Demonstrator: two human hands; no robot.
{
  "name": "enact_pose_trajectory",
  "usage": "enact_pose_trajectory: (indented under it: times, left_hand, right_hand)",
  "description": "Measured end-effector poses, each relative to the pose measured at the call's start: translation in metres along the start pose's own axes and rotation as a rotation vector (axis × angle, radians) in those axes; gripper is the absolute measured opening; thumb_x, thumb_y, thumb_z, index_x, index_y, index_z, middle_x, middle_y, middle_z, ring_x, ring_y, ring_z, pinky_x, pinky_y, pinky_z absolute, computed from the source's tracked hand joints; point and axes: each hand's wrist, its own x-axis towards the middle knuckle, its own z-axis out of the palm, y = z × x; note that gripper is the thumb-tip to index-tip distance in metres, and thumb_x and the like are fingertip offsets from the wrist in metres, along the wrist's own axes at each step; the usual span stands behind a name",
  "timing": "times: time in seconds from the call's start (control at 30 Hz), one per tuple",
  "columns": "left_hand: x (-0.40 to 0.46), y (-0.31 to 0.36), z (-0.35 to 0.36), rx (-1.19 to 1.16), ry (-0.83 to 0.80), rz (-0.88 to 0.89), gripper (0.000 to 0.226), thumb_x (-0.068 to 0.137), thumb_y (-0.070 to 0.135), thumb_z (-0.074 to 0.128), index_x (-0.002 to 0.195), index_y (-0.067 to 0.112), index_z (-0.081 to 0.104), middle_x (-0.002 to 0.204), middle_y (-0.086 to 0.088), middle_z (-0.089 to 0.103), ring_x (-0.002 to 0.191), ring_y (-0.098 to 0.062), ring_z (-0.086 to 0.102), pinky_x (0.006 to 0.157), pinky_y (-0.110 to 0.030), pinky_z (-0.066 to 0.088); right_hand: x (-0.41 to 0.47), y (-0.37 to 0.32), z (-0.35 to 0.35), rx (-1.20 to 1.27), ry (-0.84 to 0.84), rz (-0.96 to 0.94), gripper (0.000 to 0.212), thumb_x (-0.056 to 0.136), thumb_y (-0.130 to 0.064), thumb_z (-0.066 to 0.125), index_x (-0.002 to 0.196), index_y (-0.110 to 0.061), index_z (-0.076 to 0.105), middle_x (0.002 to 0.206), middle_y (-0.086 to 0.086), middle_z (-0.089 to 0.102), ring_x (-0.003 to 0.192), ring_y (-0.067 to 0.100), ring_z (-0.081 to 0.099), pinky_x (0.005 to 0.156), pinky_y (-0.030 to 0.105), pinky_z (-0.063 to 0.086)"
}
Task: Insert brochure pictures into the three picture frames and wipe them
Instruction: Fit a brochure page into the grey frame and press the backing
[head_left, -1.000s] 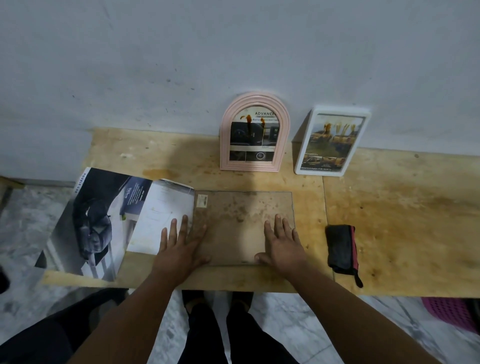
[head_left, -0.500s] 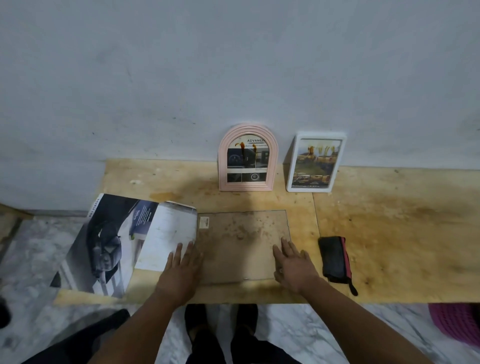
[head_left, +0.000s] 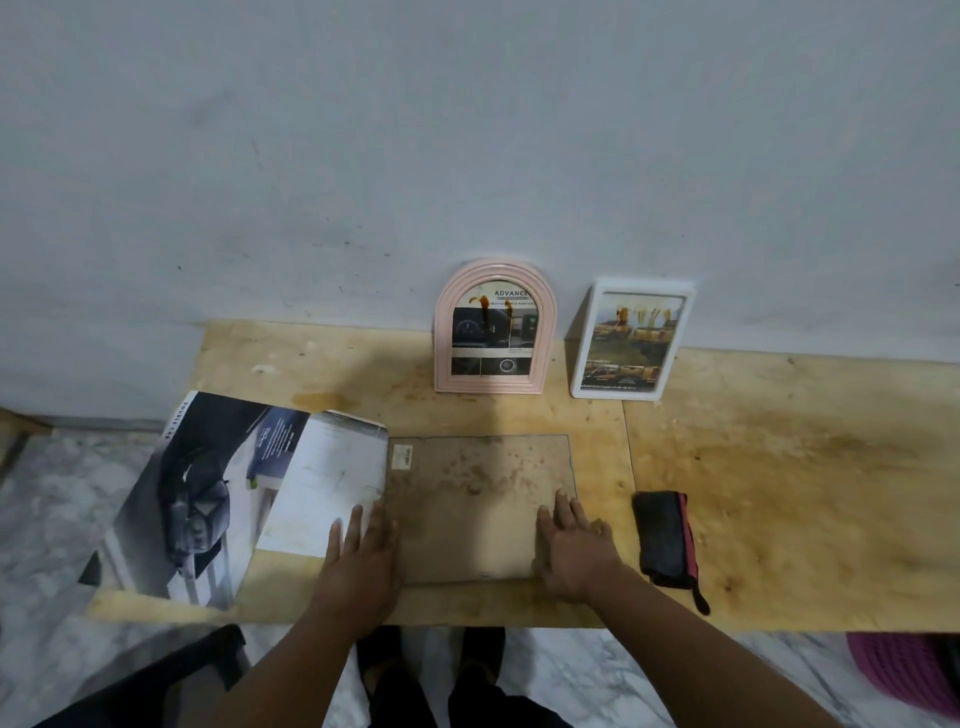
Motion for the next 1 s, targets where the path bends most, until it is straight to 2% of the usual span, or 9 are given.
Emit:
enact_pose_trajectory:
  times: [0.13, 0.2, 0.27, 0.33, 0.43, 0.6, 0.67, 0.77, 1.0]
  left_hand:
    - [-0.004, 0.007, -0.021, -0.004, -0.022, -0.029, 0.07, 0.102, 0.044, 0.028, 0.163, 0.013, 0.014, 0.171, -0.018, -0.002, 0.158, -0.04, -0.002, 0.125, -0.057, -0.001]
    - [-0.013, 0.004, -0.024, -0.041, 0.012, -0.037, 0.07, 0.099, 0.044, 0.038, 0.161, 0.014, 0.025, 0.169, -0.018, 0.019, 0.155, -0.042, 0.02, 0.124, -0.056, 0.019]
    - [-0.021, 0.005, -0.025, -0.095, 0.034, -0.067, 0.06, 0.086, 0.042, 0.049, 0.138, 0.015, 0.061, 0.132, -0.014, 0.066, 0.114, -0.04, 0.065, 0.091, -0.052, 0.053]
    - [-0.028, 0.01, -0.021, -0.102, 0.077, -0.111, 0.046, 0.08, 0.045, 0.059, 0.117, 0.021, 0.072, 0.101, -0.002, 0.073, 0.085, -0.029, 0.069, 0.074, -0.042, 0.053]
    - [-0.03, 0.022, -0.019, -0.247, 0.092, -0.175, 0.055, 0.087, 0.055, 0.051, 0.132, 0.024, 0.06, 0.121, -0.003, 0.064, 0.107, -0.027, 0.064, 0.088, -0.04, 0.05]
    - [-0.03, 0.029, -0.028, -0.754, 0.175, -0.261, 0.063, 0.09, 0.043, 0.06, 0.149, 0.026, 0.045, 0.125, -0.008, 0.054, 0.114, -0.031, 0.059, 0.088, -0.038, 0.049]
    - [-0.031, 0.029, -0.034, -0.894, 0.231, -0.262, 0.045, 0.099, 0.032, 0.057, 0.143, 0.022, 0.054, 0.123, -0.005, 0.051, 0.116, -0.029, 0.058, 0.095, -0.039, 0.048]
    - [-0.034, 0.026, -0.053, -1.105, 0.356, -0.266, 0.022, 0.107, 0.025, 0.048, 0.118, 0.023, 0.067, 0.116, -0.003, 0.057, 0.117, -0.028, 0.058, 0.094, -0.035, 0.043]
    - [-0.033, 0.011, -0.109, -1.224, 0.298, -0.107, 0.043, 0.099, 0.033, 0.036, 0.102, 0.027, 0.078, 0.111, 0.0, 0.073, 0.107, -0.021, 0.065, 0.097, -0.042, 0.053]
  right_hand:
    - [-0.001, 0.011, -0.012, 0.211, 0.002, -0.057, 0.08, 0.098, -0.041, 0.052, 0.163, -0.019, 0.012, 0.171, 0.011, -0.009, 0.158, 0.031, -0.001, 0.122, 0.047, 0.025]
    - [-0.005, 0.018, -0.016, 0.461, 0.094, -0.041, 0.068, 0.098, -0.042, 0.056, 0.159, -0.021, 0.032, 0.168, 0.006, 0.022, 0.151, 0.028, 0.029, 0.117, 0.035, 0.034]
    - [-0.013, 0.027, -0.012, 0.676, 0.228, 0.054, 0.06, 0.094, -0.051, 0.058, 0.149, -0.028, 0.047, 0.147, 0.0, 0.05, 0.127, 0.022, 0.056, 0.102, 0.034, 0.049]
    - [-0.019, 0.034, -0.002, 0.806, 0.312, 0.147, 0.047, 0.089, -0.048, 0.063, 0.131, -0.029, 0.057, 0.122, -0.002, 0.063, 0.106, 0.022, 0.064, 0.089, 0.038, 0.054]
    - [-0.035, 0.028, 0.005, 1.099, 0.231, 0.195, 0.03, 0.096, -0.028, 0.068, 0.118, -0.015, 0.052, 0.106, 0.001, 0.061, 0.096, 0.02, 0.058, 0.085, 0.035, 0.047]
    - [-0.032, 0.033, 0.014, 1.344, 0.249, 0.225, 0.064, 0.098, -0.029, 0.067, 0.154, -0.015, 0.038, 0.119, 0.006, 0.065, 0.093, 0.02, 0.067, 0.077, 0.037, 0.052]
    - [-0.032, 0.039, 0.012, 1.423, 0.3, 0.197, 0.054, 0.1, -0.024, 0.063, 0.15, -0.022, 0.042, 0.12, 0.008, 0.067, 0.085, 0.025, 0.073, 0.071, 0.045, 0.06]
    - [-0.04, 0.048, -0.005, 1.492, 0.376, 0.176, 0.039, 0.105, -0.011, 0.052, 0.137, -0.032, 0.045, 0.117, 0.006, 0.065, 0.083, 0.019, 0.071, 0.06, 0.028, 0.057]
    - [-0.056, 0.081, -0.05, 1.678, 0.368, 0.064, 0.032, 0.107, -0.017, 0.04, 0.12, -0.009, 0.068, 0.085, 0.019, 0.077, 0.059, 0.021, 0.068, 0.049, 0.027, 0.047]
